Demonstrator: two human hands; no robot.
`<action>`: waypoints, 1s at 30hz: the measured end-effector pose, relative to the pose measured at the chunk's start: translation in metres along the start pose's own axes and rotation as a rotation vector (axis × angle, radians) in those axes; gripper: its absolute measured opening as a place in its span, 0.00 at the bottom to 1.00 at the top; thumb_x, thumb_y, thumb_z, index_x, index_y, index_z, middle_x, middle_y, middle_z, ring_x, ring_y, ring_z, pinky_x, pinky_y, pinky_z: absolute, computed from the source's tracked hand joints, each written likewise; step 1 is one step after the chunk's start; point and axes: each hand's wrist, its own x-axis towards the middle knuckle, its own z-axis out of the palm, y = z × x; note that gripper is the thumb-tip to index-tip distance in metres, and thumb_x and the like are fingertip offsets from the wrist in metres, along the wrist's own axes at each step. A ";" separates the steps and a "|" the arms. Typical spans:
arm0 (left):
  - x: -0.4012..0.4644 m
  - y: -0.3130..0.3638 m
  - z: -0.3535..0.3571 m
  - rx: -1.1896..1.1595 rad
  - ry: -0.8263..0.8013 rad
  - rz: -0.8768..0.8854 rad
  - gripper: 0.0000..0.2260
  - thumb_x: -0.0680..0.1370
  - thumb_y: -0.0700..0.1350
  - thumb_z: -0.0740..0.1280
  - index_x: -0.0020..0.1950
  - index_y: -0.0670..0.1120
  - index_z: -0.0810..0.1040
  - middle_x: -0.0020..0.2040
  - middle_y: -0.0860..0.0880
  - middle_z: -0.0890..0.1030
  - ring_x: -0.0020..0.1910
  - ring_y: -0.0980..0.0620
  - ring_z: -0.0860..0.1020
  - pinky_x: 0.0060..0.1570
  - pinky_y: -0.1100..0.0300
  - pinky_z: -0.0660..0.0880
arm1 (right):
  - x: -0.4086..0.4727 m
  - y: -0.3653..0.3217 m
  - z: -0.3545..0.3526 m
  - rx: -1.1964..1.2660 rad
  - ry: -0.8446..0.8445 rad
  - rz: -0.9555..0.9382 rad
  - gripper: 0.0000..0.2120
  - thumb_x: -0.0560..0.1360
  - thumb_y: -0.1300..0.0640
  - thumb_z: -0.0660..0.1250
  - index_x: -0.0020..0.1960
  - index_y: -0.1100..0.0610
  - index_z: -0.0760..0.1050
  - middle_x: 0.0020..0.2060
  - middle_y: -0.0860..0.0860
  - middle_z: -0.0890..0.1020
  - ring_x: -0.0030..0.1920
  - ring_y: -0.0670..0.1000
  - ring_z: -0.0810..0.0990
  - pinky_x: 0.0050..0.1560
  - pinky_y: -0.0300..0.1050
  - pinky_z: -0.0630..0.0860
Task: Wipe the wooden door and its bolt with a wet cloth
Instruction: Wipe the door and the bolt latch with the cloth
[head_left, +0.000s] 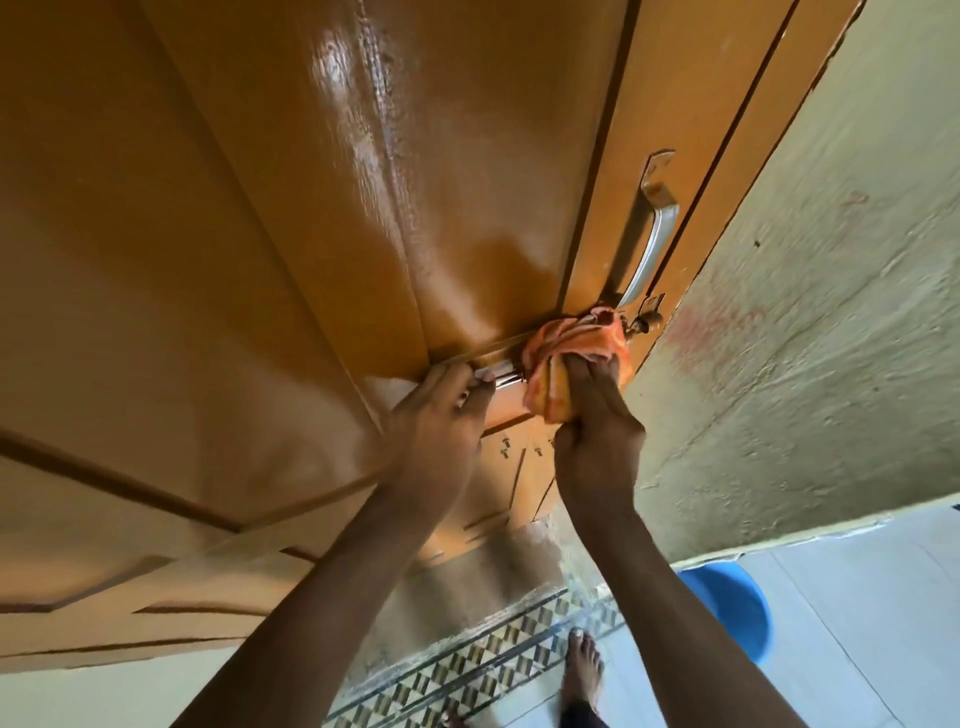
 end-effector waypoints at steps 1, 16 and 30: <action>0.000 0.000 0.000 -0.014 0.003 -0.001 0.05 0.79 0.38 0.74 0.54 0.43 0.88 0.46 0.46 0.82 0.46 0.46 0.82 0.36 0.58 0.75 | 0.001 -0.007 0.002 0.000 0.001 0.017 0.32 0.67 0.72 0.61 0.71 0.62 0.75 0.70 0.64 0.76 0.68 0.69 0.76 0.54 0.61 0.83; 0.000 -0.009 -0.002 -0.131 0.067 0.063 0.06 0.79 0.37 0.72 0.43 0.42 0.86 0.42 0.45 0.81 0.42 0.47 0.82 0.36 0.61 0.75 | -0.019 -0.024 0.004 -0.295 -0.235 -0.208 0.35 0.69 0.73 0.64 0.75 0.58 0.71 0.77 0.64 0.67 0.77 0.68 0.62 0.42 0.61 0.85; 0.000 -0.003 -0.004 -0.166 0.050 -0.004 0.01 0.75 0.36 0.76 0.44 0.41 0.87 0.42 0.45 0.83 0.41 0.48 0.82 0.36 0.62 0.75 | -0.008 -0.026 0.007 -0.310 -0.187 -0.189 0.33 0.70 0.74 0.70 0.73 0.56 0.75 0.75 0.61 0.71 0.76 0.66 0.66 0.39 0.57 0.86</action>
